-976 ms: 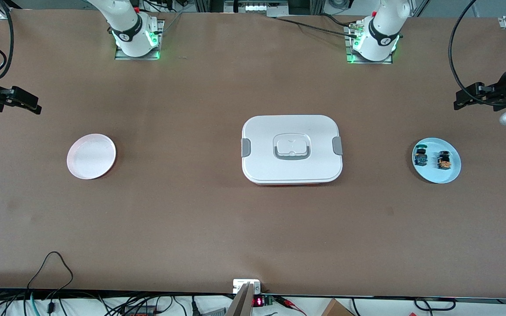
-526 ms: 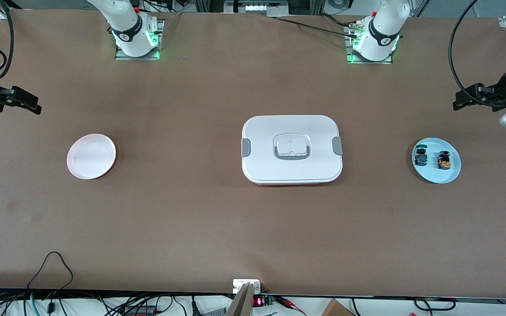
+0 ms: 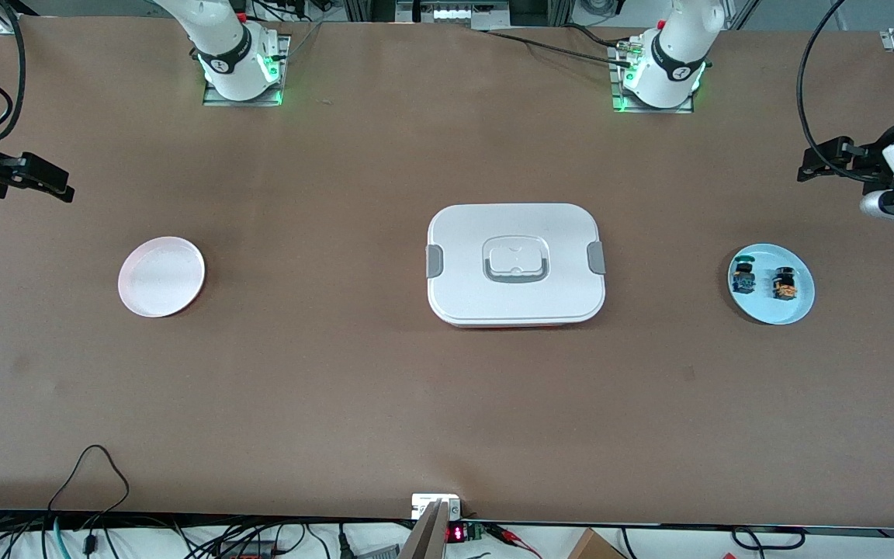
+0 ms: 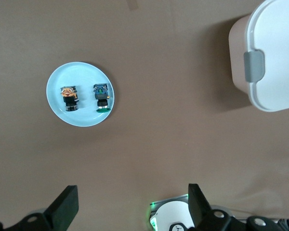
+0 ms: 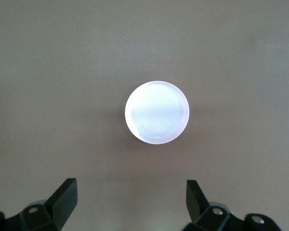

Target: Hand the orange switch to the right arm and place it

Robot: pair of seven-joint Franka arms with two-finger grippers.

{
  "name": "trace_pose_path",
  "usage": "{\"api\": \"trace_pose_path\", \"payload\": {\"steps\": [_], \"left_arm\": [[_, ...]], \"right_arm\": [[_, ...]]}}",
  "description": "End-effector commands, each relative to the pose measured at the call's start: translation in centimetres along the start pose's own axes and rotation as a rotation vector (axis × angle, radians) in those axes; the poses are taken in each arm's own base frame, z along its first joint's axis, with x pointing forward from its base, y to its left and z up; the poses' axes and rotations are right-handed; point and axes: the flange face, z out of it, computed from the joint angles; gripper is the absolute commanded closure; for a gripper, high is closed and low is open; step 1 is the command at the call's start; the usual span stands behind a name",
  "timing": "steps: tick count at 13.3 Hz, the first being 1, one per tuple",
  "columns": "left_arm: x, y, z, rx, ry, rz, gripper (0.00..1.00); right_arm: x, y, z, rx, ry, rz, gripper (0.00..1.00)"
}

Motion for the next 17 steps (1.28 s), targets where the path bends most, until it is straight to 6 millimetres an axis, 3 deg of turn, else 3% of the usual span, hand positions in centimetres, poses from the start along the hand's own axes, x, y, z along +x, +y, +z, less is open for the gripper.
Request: {"api": "trace_pose_path", "payload": {"steps": [1, 4, 7, 10, 12, 13, 17], "left_arm": [[-0.1, -3.7, 3.0, -0.021, -0.064, 0.111, 0.02], [0.0, -6.7, 5.8, 0.002, -0.132, 0.211, 0.02], [1.0, -7.4, 7.9, 0.034, -0.149, 0.401, 0.02], [1.9, -9.5, 12.5, 0.006, -0.224, 0.536, 0.02], [2.1, -10.7, 15.2, -0.003, -0.200, 0.729, 0.02], [1.5, -12.3, 16.8, -0.002, -0.176, 0.766, 0.02], [0.7, -15.5, 22.2, 0.070, -0.068, 1.022, 0.02]], "right_arm": [[-0.1, -0.1, -0.3, 0.013, -0.004, -0.009, 0.00], [-0.2, -0.1, -0.4, 0.012, -0.001, -0.010, 0.00], [-0.3, -0.7, -0.5, 0.013, -0.001, -0.021, 0.00], [-0.3, -0.8, -0.6, 0.014, 0.001, -0.019, 0.00], [-0.3, -0.8, -0.7, 0.015, 0.002, -0.027, 0.00], [-0.4, -0.9, -0.7, 0.015, -0.004, -0.031, 0.00], [-1.0, -0.9, -0.3, 0.017, -0.053, -0.026, 0.00]]}}
